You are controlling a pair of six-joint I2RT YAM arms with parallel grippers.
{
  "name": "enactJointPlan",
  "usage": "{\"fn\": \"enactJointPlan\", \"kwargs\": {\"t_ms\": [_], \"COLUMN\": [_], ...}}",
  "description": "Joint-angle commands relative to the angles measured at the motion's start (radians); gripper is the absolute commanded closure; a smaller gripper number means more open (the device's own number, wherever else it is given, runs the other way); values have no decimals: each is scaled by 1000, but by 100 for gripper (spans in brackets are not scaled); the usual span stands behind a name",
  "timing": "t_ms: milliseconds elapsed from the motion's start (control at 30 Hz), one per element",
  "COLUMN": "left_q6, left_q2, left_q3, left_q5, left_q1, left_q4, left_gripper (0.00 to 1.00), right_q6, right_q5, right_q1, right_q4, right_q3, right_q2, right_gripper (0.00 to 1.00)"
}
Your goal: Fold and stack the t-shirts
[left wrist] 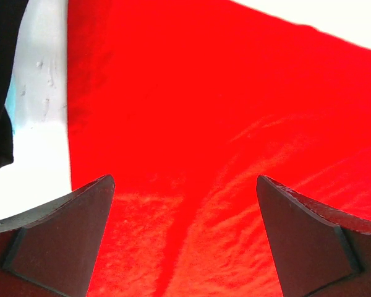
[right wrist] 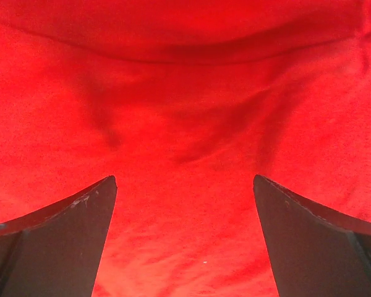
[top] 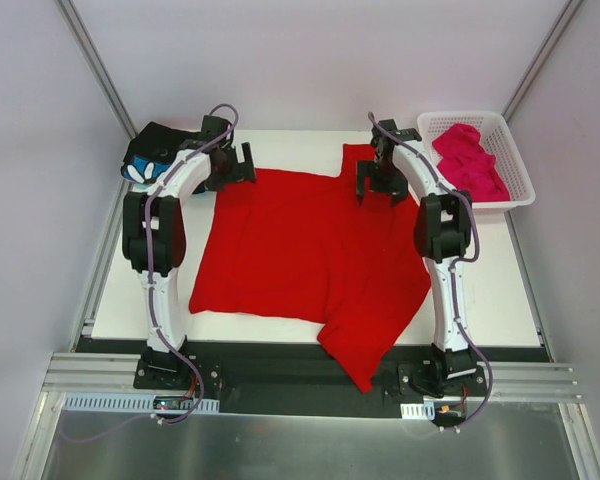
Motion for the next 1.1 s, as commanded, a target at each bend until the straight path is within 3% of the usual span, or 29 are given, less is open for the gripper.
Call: {"fn": "enactJointPlan", "kwargs": {"t_ms": [0,267,367,533,700,1067], "left_q6": [45,44,33,8,-2,-12], "left_q2": [48,146,183,232,272,156], "left_q3": [26,88,117,161,207,88], "left_q5": [-57,-30,-24,-5,16,-33], "left_q1": [-13,-15,-18,-18,-13,-10], "left_q4": [-96,-110,-125,-139,-141,-167], "left_gripper": [1,1,1,1,1,1], "right_q6": [18,4,-2,-16,-18,1], "right_q5": [72,72,67,61,10,-172], "right_q1": [-26,-94,-106,-123,-152,-215], "right_q4": [-31,-19,-19,-22,-14,85], "right_q3": [-32,-70,-69,-6,83,143], "right_q2": [-26,5,14,48,92,134], "right_gripper": [4,4,11,4,4,4]}}
